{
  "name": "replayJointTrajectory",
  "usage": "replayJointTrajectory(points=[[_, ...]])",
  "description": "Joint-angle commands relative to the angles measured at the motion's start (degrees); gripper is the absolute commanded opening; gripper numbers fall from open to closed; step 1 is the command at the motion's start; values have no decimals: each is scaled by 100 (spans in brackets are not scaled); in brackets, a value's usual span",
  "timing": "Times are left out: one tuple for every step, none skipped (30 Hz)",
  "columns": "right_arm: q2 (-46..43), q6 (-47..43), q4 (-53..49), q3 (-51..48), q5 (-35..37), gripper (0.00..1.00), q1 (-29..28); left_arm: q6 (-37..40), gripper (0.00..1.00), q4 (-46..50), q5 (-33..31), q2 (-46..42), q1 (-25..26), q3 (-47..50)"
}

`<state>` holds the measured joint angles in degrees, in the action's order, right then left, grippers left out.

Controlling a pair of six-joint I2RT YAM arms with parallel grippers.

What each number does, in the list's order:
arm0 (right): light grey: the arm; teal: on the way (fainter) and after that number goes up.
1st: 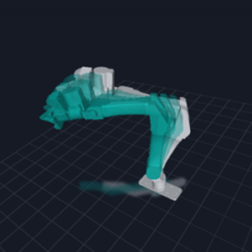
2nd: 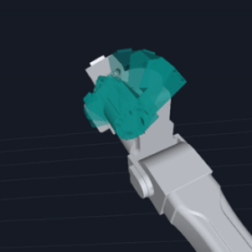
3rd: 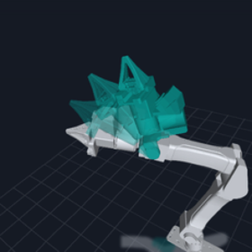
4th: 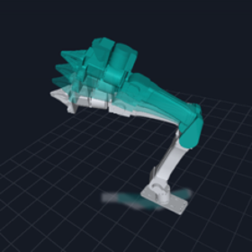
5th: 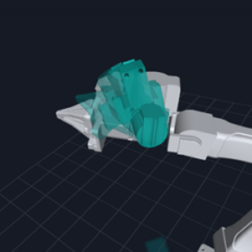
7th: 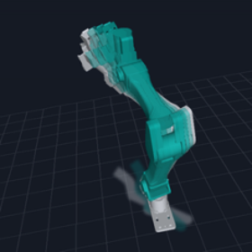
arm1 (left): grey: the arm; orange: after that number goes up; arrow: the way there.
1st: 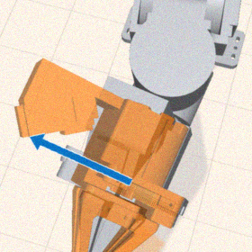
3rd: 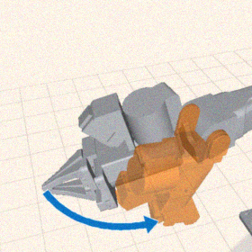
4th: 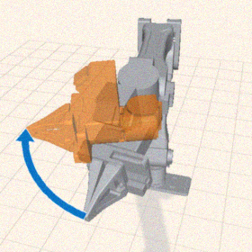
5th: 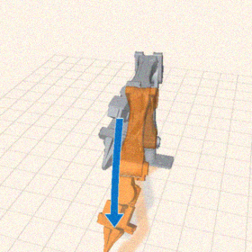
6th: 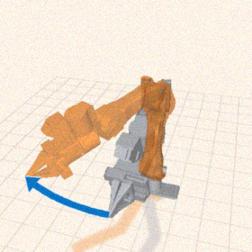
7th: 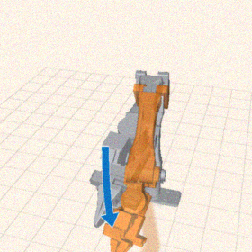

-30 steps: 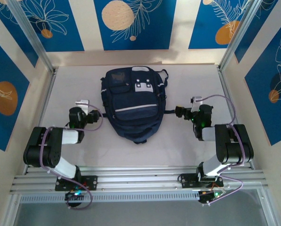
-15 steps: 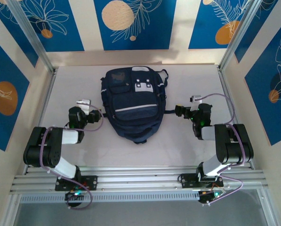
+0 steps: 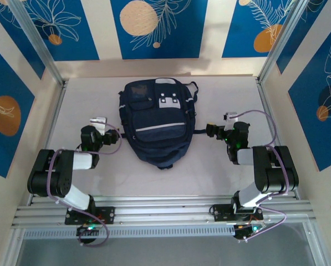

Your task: Pack the student bag

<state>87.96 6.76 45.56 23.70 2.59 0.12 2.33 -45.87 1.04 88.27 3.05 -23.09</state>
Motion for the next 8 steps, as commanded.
replayJointTrajectory(points=[[-69, -140, 49, 29, 75, 99, 7, 32, 100, -168, 19, -20, -33, -2], [-75, -148, 43, 24, 75, 99, 13, 31, 100, -162, 12, -14, -32, -9], [-69, -140, 45, 28, 75, 99, 7, 31, 100, -137, 17, -5, -32, -32], [-73, -140, 45, 20, 75, 99, 6, 30, 100, -82, 21, 15, -30, -71], [-70, -140, 44, 21, 77, 99, 6, 29, 100, -85, 19, 8, -32, -61], [-71, -140, 46, 25, 76, 99, 10, 31, 100, -120, 12, -9, -32, -35], [-69, -141, 41, 27, 75, 99, 10, 39, 100, -150, 10, -28, -32, -4], [-74, -145, 46, 24, 76, 99, 13, 31, 100, -158, 10, -29, -32, -4]])
